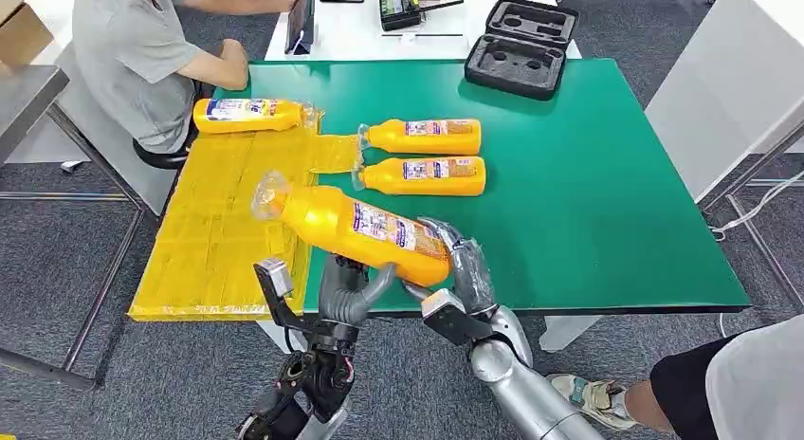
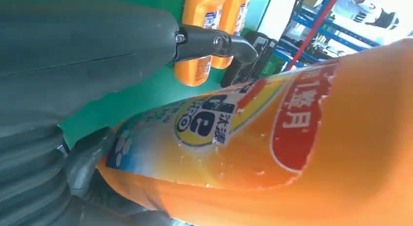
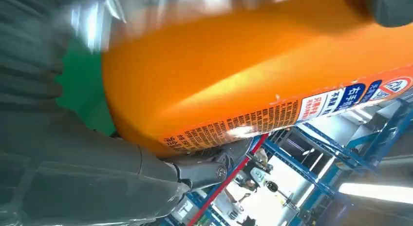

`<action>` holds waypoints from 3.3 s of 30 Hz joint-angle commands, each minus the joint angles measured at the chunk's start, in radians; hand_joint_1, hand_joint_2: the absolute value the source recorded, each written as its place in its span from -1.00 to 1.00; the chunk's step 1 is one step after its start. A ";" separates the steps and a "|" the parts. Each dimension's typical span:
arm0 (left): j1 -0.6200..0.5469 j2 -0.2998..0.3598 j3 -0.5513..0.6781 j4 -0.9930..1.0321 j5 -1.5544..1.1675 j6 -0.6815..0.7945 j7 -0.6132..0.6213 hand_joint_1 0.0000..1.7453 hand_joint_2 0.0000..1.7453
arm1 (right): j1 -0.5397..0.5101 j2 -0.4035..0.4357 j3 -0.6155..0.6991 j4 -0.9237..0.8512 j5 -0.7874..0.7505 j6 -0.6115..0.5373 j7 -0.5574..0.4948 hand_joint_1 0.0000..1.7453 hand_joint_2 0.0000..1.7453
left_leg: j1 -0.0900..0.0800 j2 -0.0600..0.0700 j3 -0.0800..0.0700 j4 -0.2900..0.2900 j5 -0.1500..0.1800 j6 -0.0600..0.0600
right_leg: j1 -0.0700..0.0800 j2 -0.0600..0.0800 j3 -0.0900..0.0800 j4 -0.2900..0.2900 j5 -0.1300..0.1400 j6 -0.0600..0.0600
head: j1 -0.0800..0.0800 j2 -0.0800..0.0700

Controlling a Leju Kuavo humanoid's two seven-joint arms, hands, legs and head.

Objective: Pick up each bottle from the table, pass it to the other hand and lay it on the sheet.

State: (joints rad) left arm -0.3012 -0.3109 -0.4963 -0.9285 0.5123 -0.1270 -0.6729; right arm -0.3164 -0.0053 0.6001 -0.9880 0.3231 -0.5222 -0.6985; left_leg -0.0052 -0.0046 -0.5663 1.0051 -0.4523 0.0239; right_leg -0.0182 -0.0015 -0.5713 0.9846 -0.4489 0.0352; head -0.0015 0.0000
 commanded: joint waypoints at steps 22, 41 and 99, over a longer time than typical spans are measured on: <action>0.024 -0.008 0.052 -0.042 -0.053 -0.166 -0.025 1.00 1.00 | -0.036 -0.014 0.050 0.007 -0.093 0.119 0.000 0.42 1.00 | 0.001 0.001 0.001 0.000 0.000 -0.001 | 0.001 0.000 0.001 0.000 0.000 -0.001 | 0.000 0.000; 0.042 -0.023 0.118 -0.097 -0.195 -0.086 -0.025 1.00 1.00 | -0.031 -0.014 0.030 0.023 -0.108 0.148 0.000 -1.00 1.00 | 0.001 0.000 0.001 0.000 0.000 -0.001 | 0.001 0.000 0.001 0.000 0.000 -0.001 | 0.000 0.000; -0.307 0.062 0.384 0.339 -2.083 0.825 0.512 0.96 1.00 | 0.119 0.036 -0.151 -0.121 -0.100 0.176 0.000 -1.00 1.00 | 0.001 -0.001 0.000 0.000 0.000 -0.001 | 0.001 -0.001 0.000 0.000 0.000 -0.001 | 0.000 0.000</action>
State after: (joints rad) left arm -0.4648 -0.2949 -0.0637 -0.8550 -1.5380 0.6611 -0.2599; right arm -0.1815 0.0187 0.4776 -1.1212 0.2289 -0.3586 -0.7008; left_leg -0.0051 -0.0046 -0.5672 1.0051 -0.4521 0.0240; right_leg -0.0182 -0.0015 -0.5724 0.9849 -0.4488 0.0352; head -0.0011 0.0000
